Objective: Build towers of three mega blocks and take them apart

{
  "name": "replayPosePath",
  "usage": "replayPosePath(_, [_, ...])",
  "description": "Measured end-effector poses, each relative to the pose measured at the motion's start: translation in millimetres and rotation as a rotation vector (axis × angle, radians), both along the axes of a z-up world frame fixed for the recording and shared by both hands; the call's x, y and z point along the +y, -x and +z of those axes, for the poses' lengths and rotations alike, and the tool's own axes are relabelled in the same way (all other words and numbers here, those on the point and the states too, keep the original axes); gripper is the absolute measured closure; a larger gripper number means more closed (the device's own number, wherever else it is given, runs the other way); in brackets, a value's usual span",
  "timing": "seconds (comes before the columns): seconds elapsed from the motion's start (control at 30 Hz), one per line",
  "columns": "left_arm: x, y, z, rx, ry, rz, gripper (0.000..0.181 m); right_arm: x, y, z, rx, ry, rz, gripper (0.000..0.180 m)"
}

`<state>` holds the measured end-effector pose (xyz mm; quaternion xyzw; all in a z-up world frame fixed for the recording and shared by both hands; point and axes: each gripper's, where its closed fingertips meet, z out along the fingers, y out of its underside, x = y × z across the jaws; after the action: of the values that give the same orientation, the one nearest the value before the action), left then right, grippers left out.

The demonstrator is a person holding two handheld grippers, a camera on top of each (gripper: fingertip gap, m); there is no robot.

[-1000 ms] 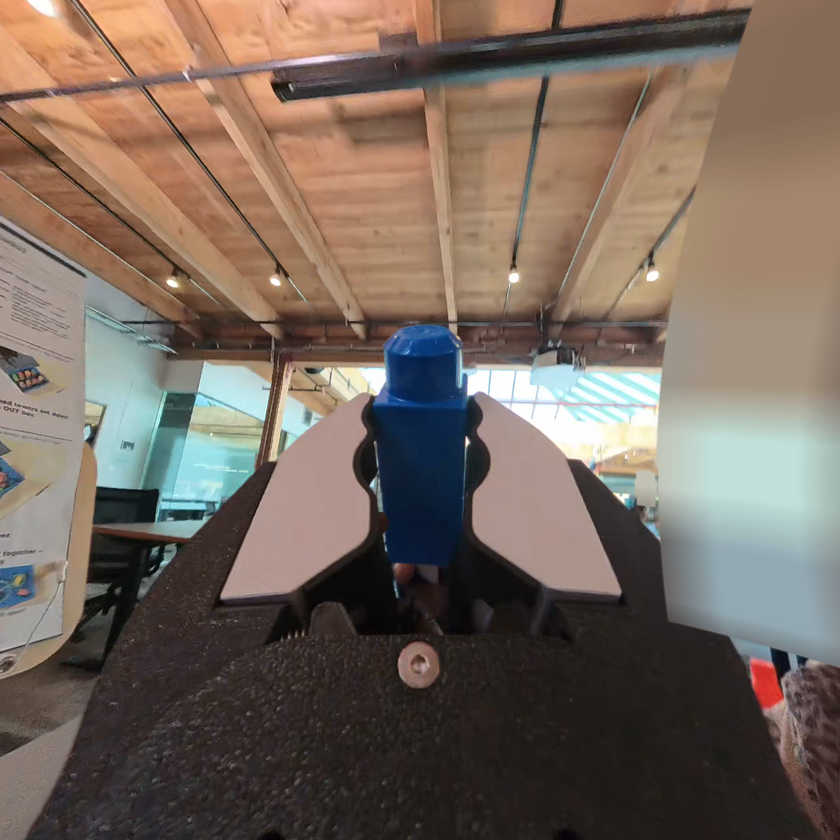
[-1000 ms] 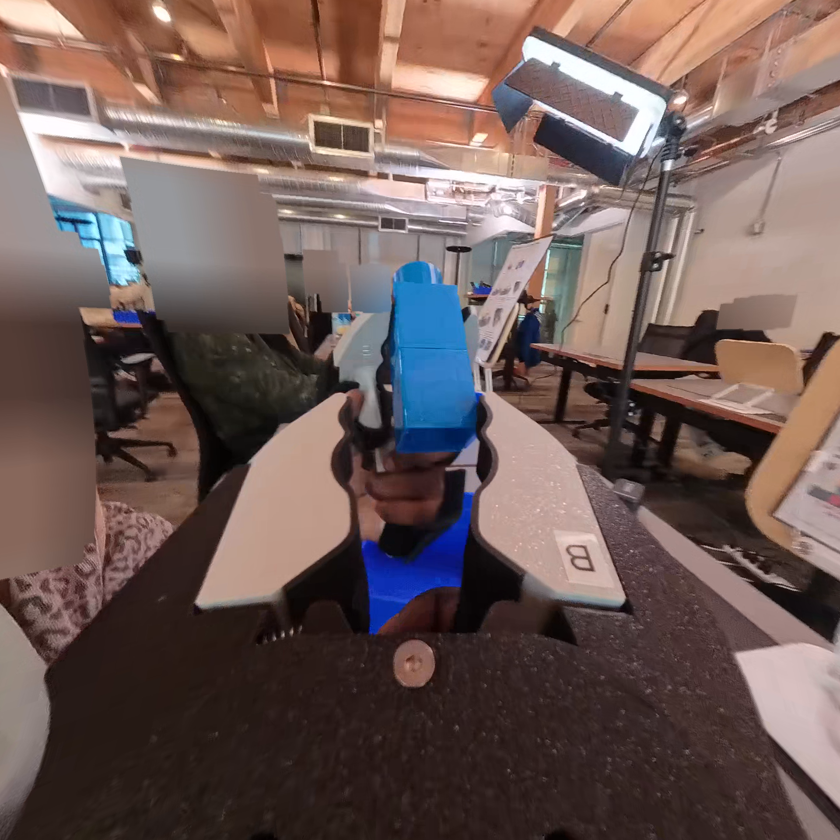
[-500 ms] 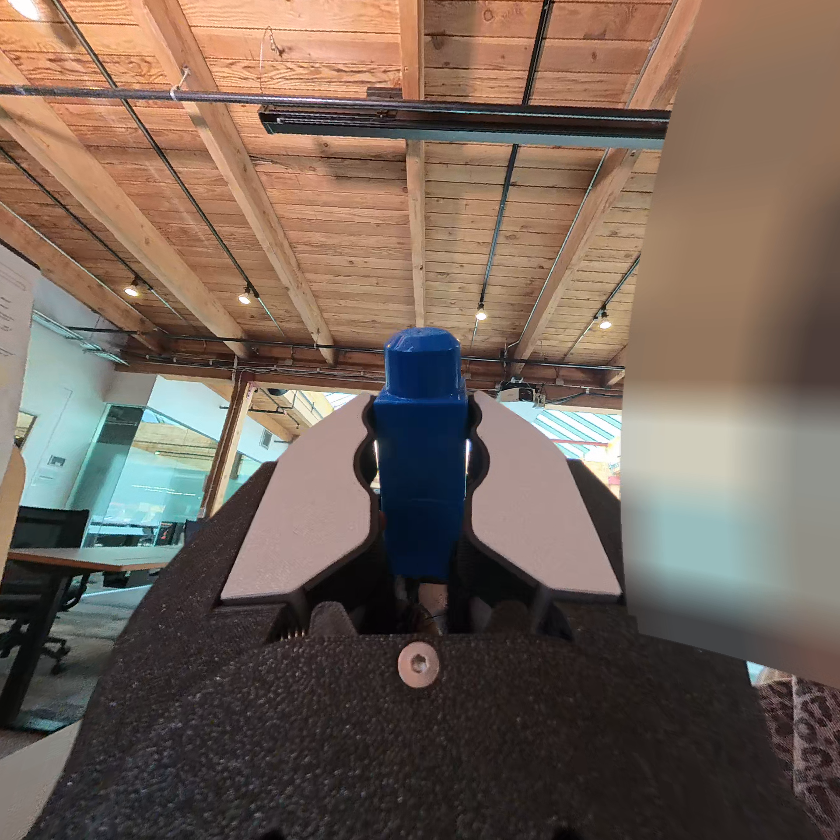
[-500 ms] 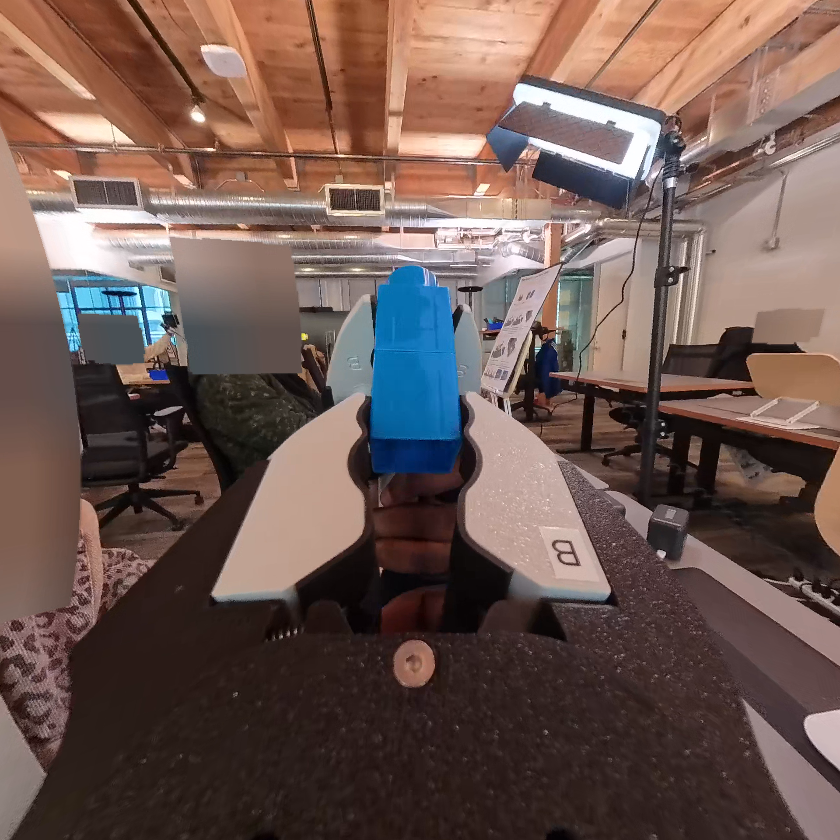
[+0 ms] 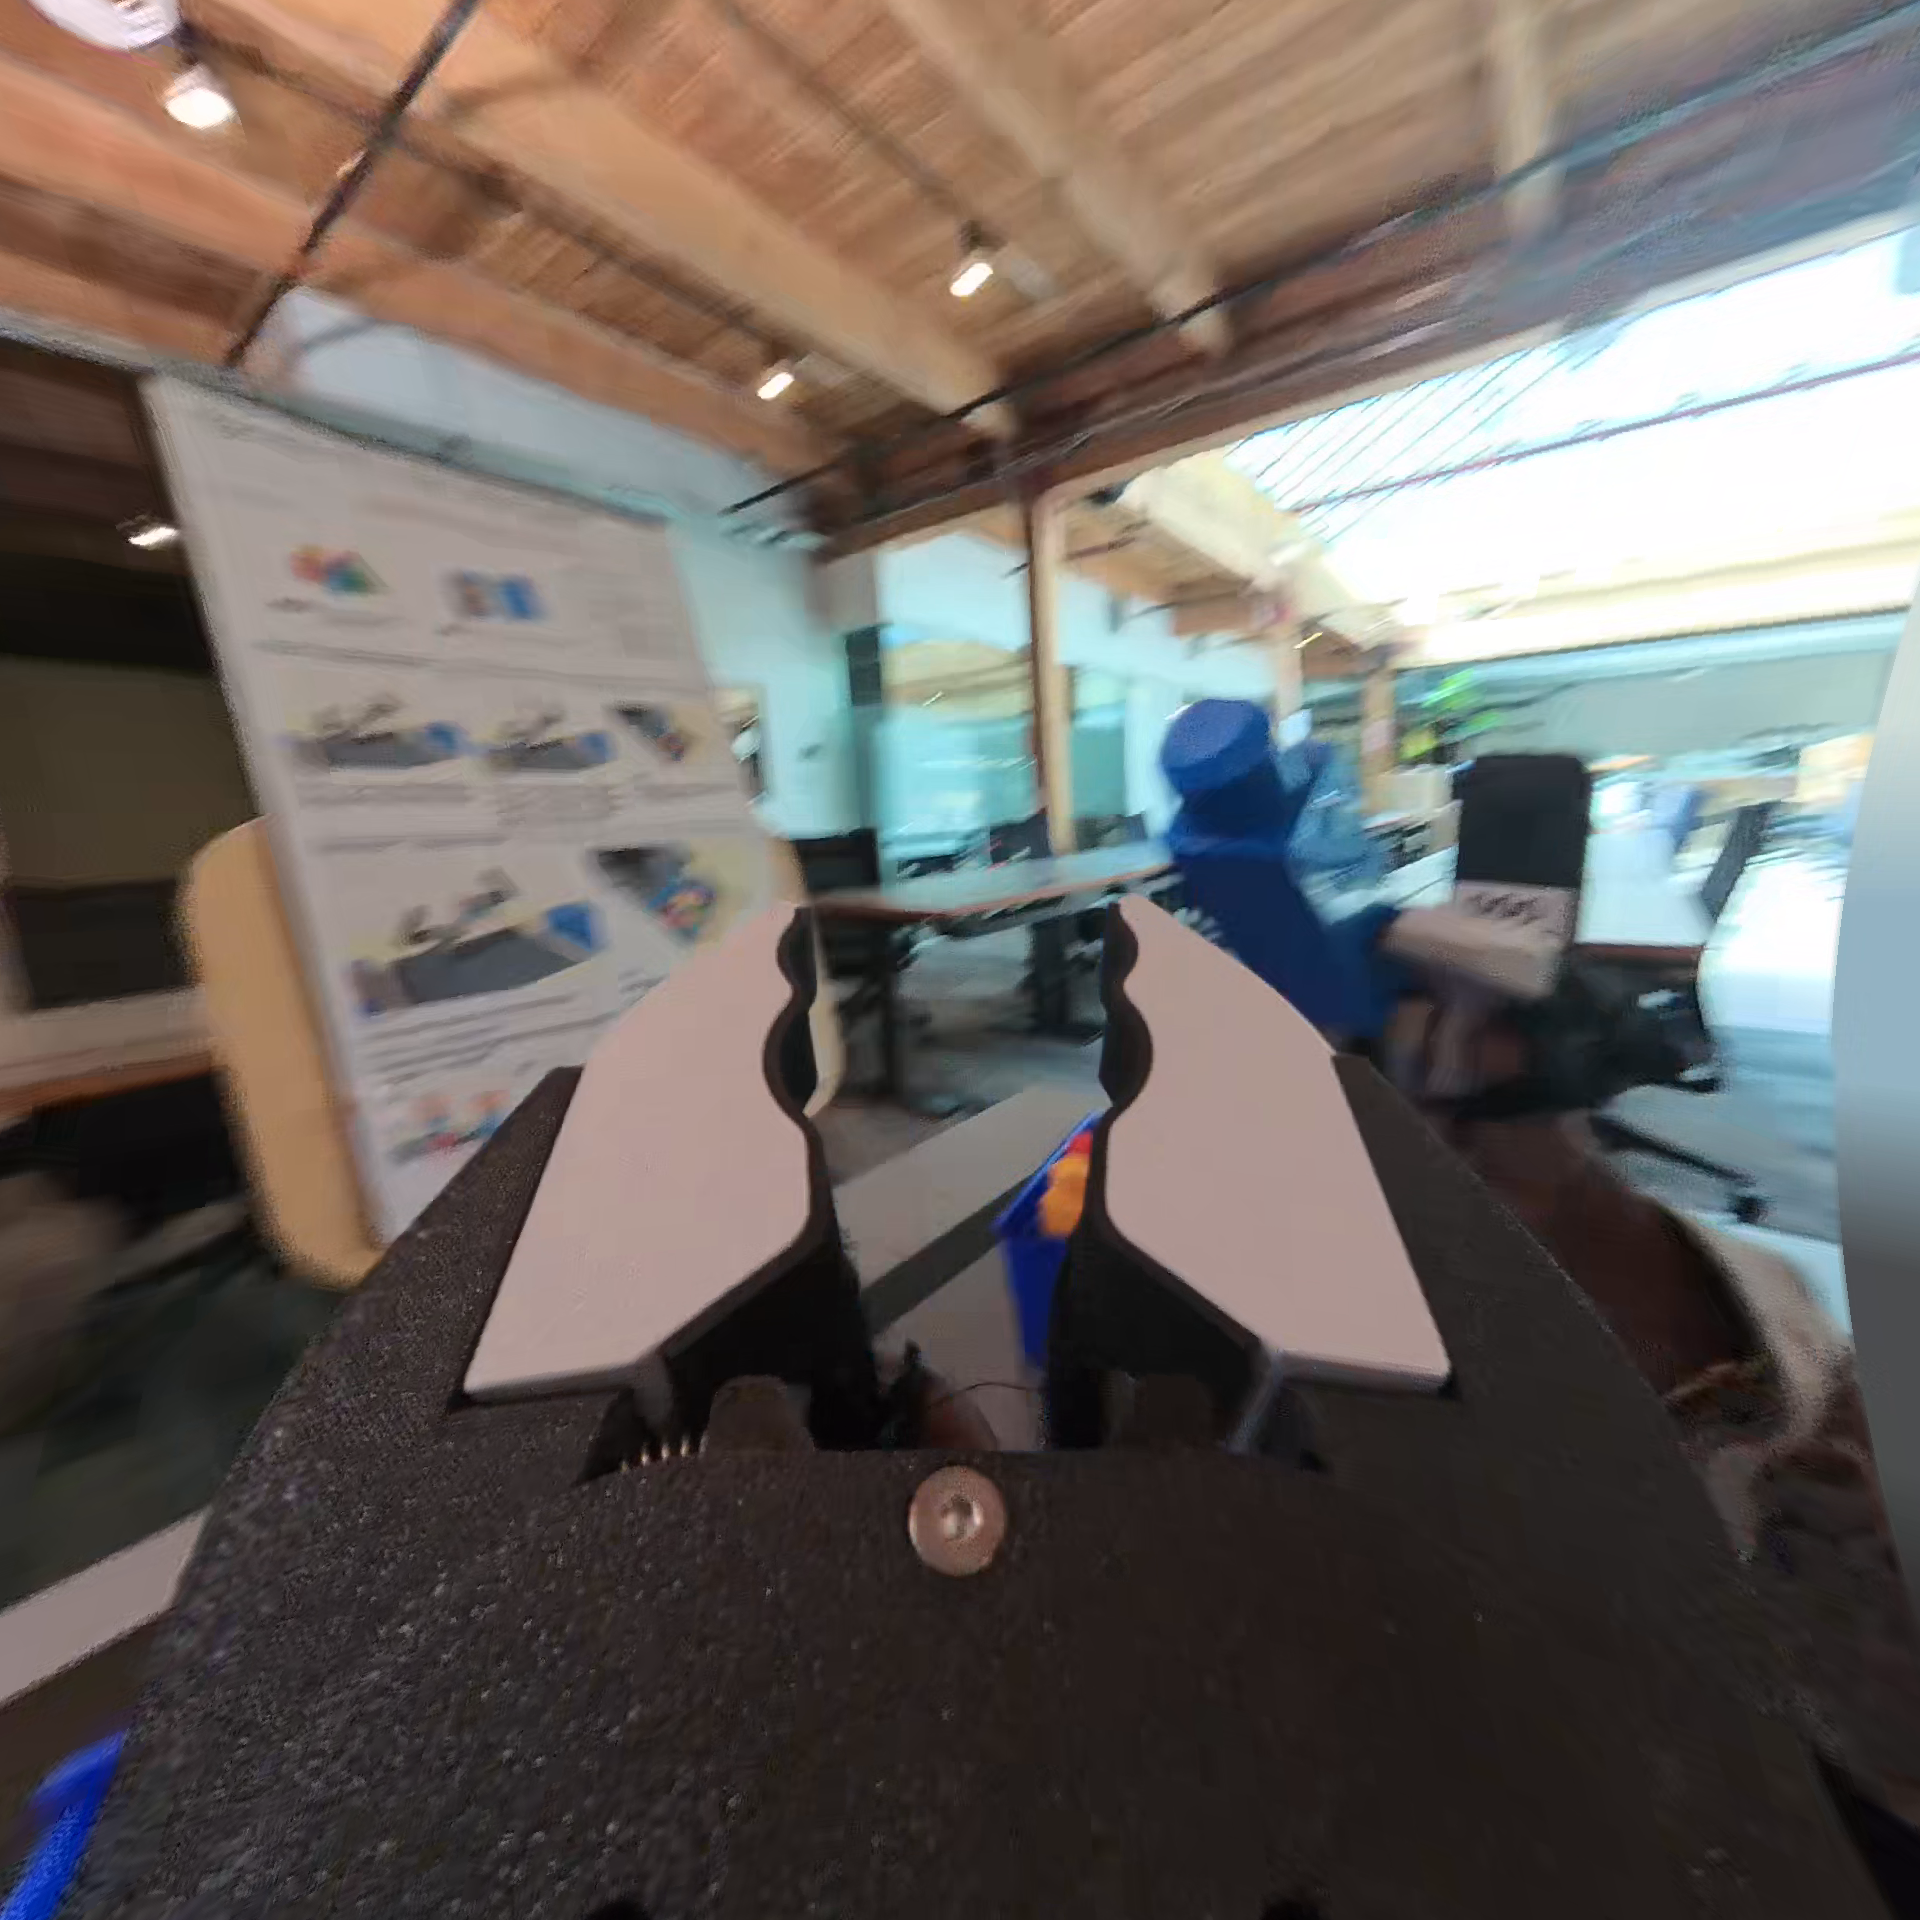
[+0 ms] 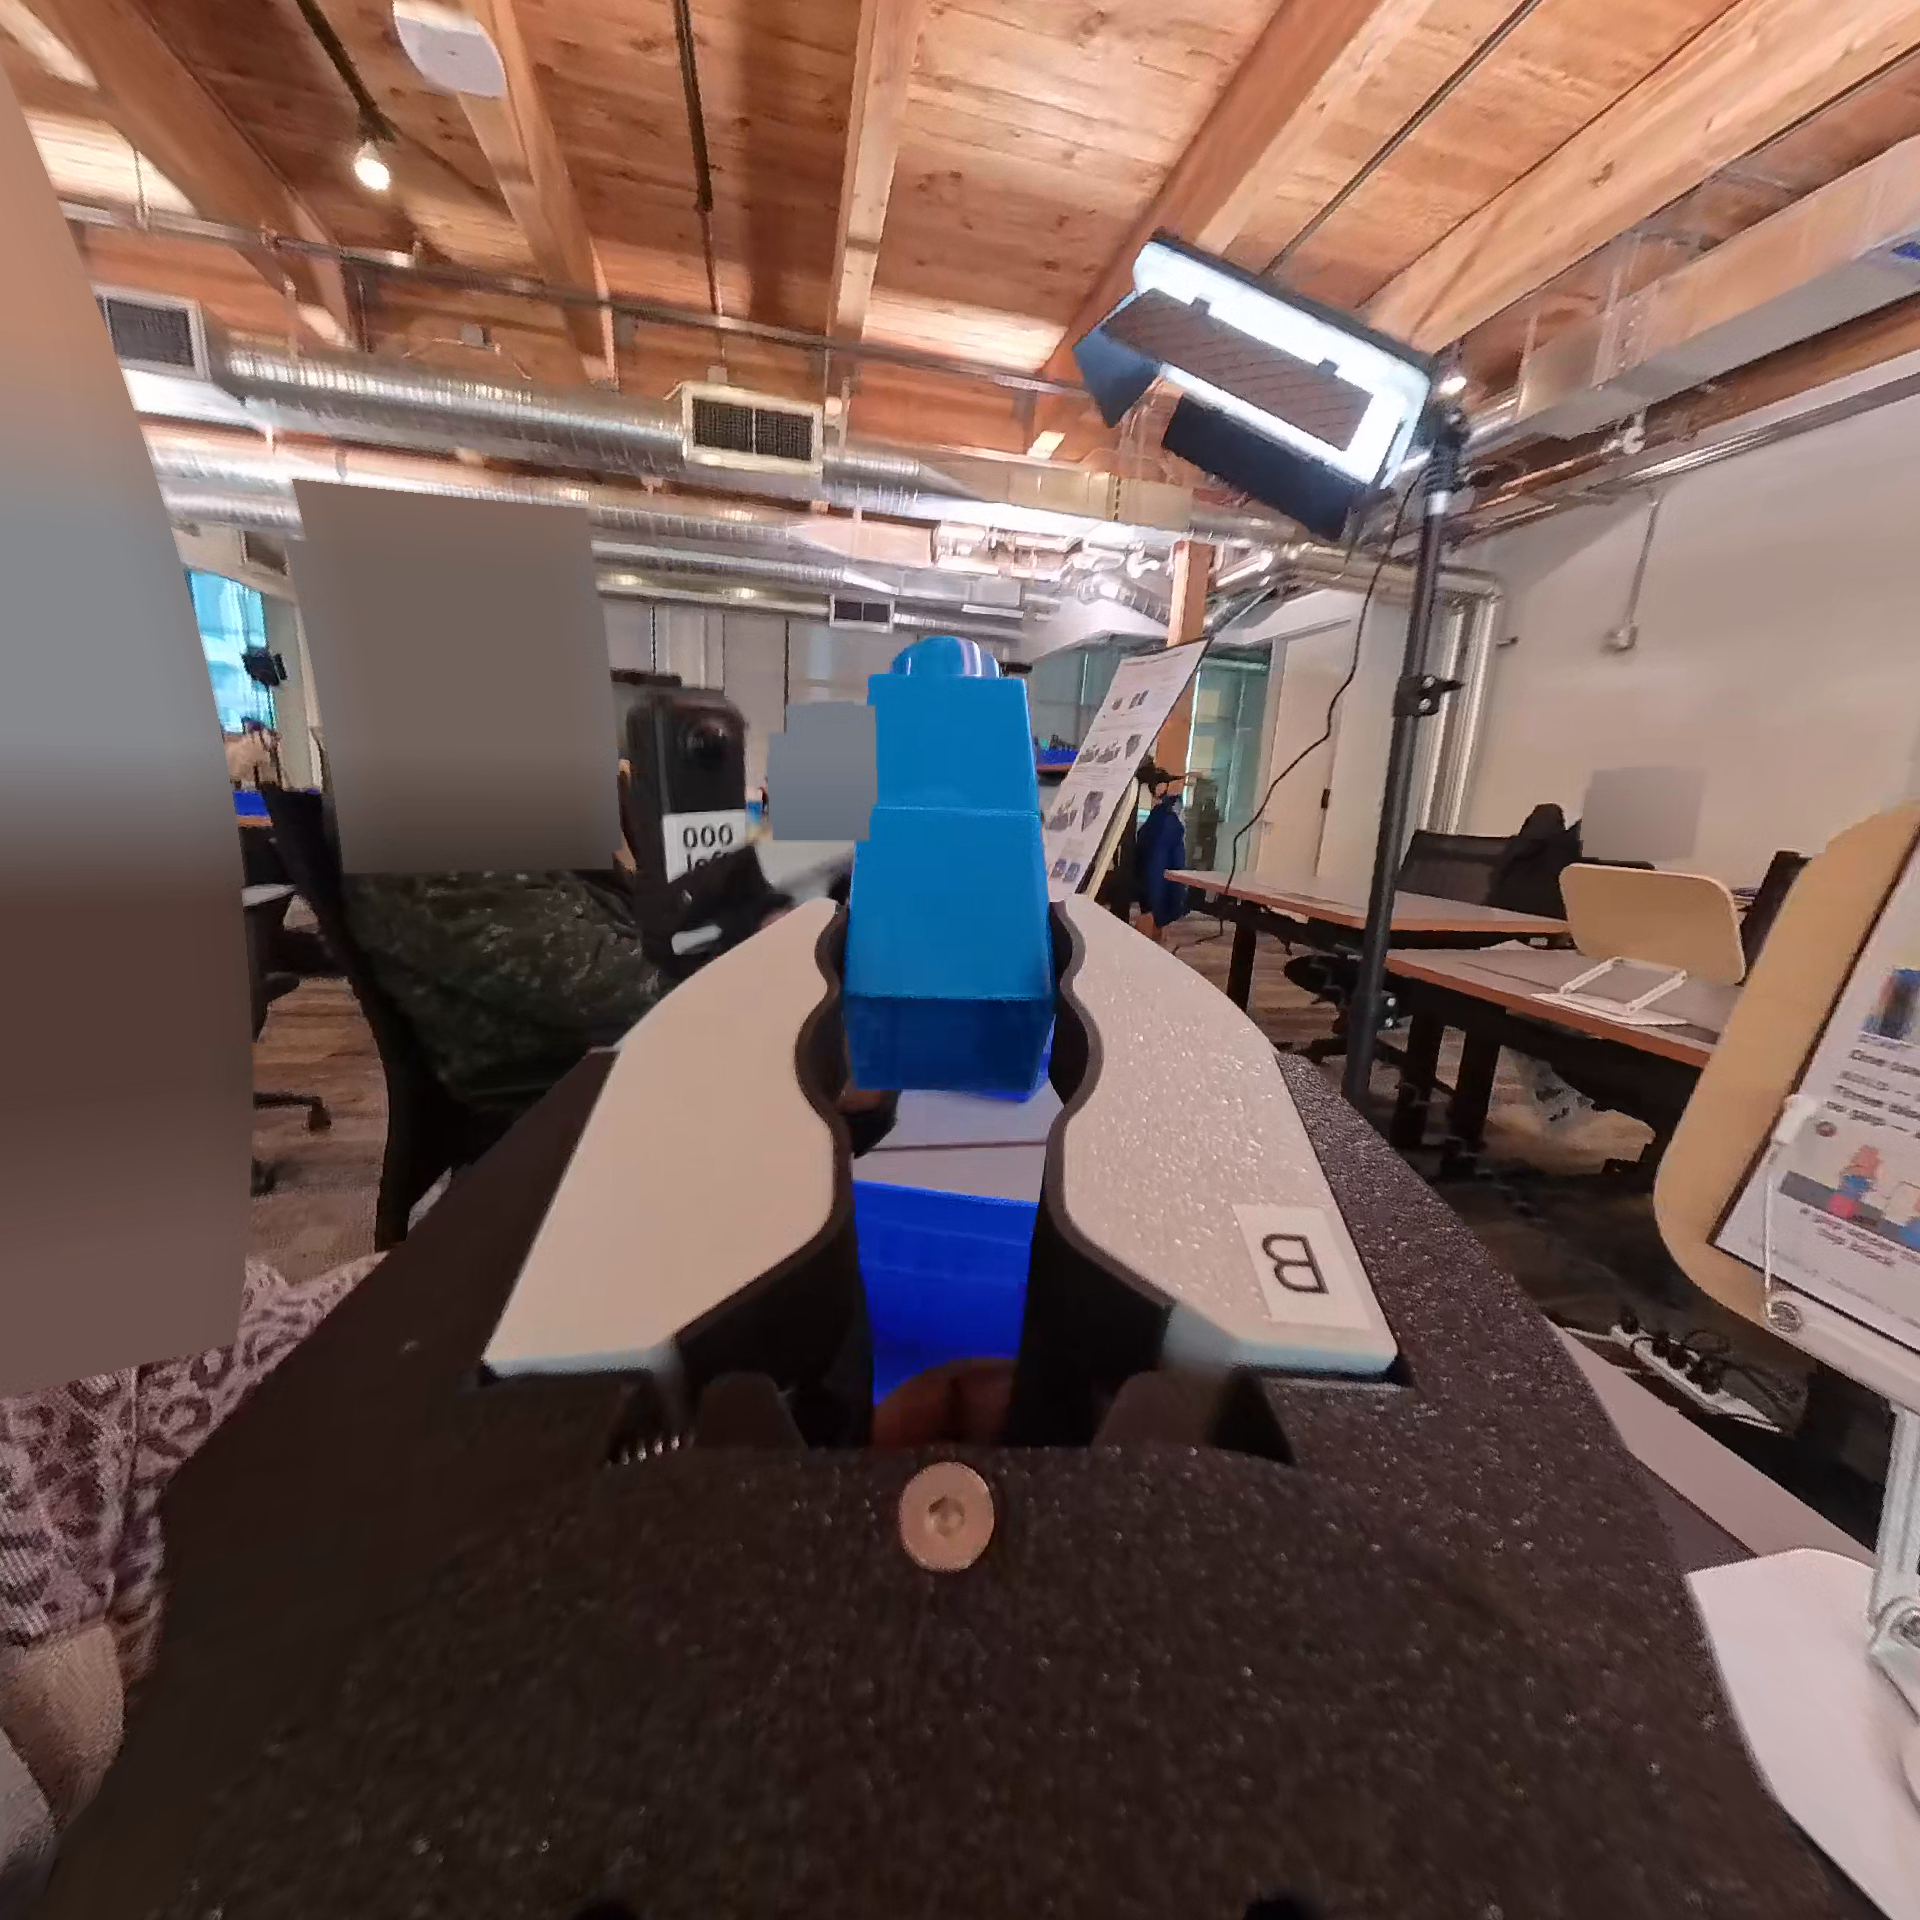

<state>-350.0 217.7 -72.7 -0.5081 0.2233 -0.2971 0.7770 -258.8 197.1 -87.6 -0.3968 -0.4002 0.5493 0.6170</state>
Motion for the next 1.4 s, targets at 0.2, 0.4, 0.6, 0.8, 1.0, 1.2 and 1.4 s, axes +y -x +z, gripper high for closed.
replayPosePath(0.2, [64,72,-94,0.243,0.418,0.385,0.129,19,-31,8,0.029,0.006,-0.103,0.144])
replayPosePath(0.4, [116,54,-182,0.339,0.684,0.402,0.132,25,-48,12,0.050,0.008,-0.143,0.144])
replayPosePath(0.6, [139,45,-282,0.481,0.941,0.369,0.138,28,-62,16,0.046,-0.014,-0.208,0.144])
replayPosePath(0.8, [146,64,-319,0.647,0.976,0.509,0.144,26,-71,23,0.077,-0.018,-0.213,0.144])
replayPosePath(1.0, [142,59,-329,0.727,0.987,0.462,0.145,19,-72,27,0.084,-0.042,-0.211,0.144])
replayPosePath(1.2, [126,45,-283,0.537,0.880,0.314,0.146,22,-48,-3,-0.101,0.028,-0.122,0.144])
replayPosePath(1.4, [76,11,-170,0.404,0.480,-0.036,0.146,32,-36,-21,-0.081,0.092,0.018,0.143])
